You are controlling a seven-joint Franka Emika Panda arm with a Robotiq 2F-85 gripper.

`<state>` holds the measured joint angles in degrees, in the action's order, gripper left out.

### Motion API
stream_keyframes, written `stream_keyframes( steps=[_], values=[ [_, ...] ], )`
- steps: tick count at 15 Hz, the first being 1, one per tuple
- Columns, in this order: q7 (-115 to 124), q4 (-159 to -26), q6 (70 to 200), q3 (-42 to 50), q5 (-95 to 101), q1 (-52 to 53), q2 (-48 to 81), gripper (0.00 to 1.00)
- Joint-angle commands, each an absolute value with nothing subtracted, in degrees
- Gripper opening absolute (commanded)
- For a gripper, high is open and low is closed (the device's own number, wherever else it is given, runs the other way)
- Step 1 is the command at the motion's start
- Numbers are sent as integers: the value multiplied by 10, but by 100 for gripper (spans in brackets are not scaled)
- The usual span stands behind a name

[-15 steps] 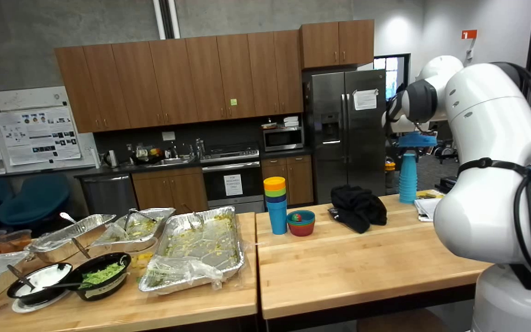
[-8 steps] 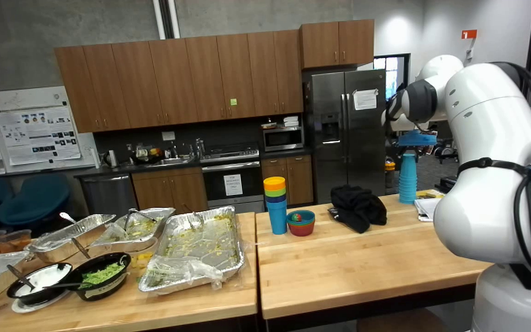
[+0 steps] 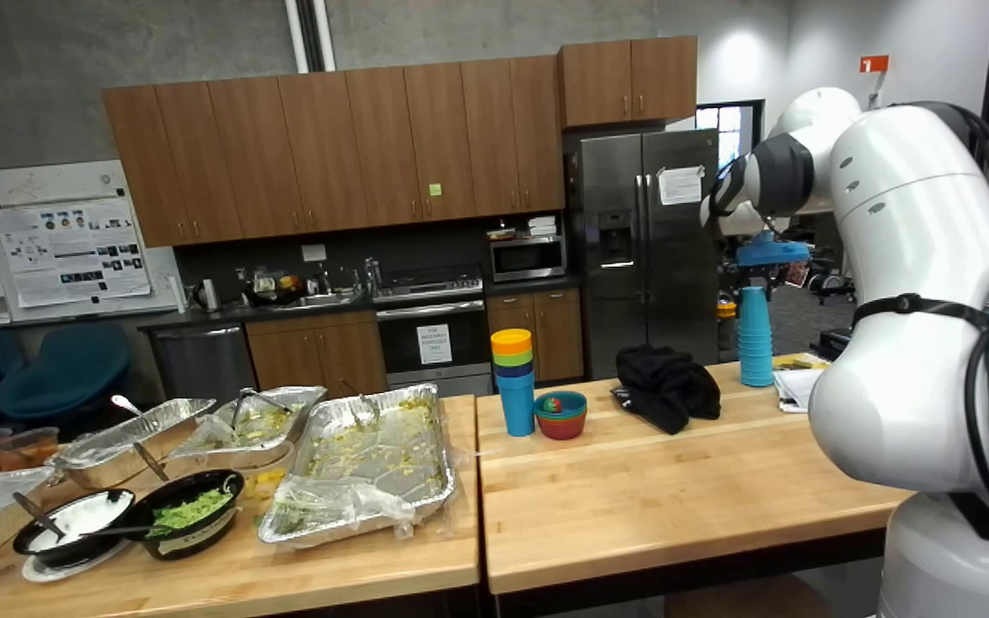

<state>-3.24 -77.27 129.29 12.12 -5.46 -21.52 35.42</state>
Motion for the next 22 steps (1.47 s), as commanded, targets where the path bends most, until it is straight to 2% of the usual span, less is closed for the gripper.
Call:
stream_keyframes(
  steps=[1, 9, 14, 22],
  values=[
    [-71, -831, 1267, 117, -47, -209, 290, 39],
    [-89, -835, 1245, 106, -78, -225, 255, 39],
    [-150, -882, 1390, 87, -132, -239, 242, 39],
    [-147, -902, 1425, 80, -168, -251, 245, 39]
  ],
)
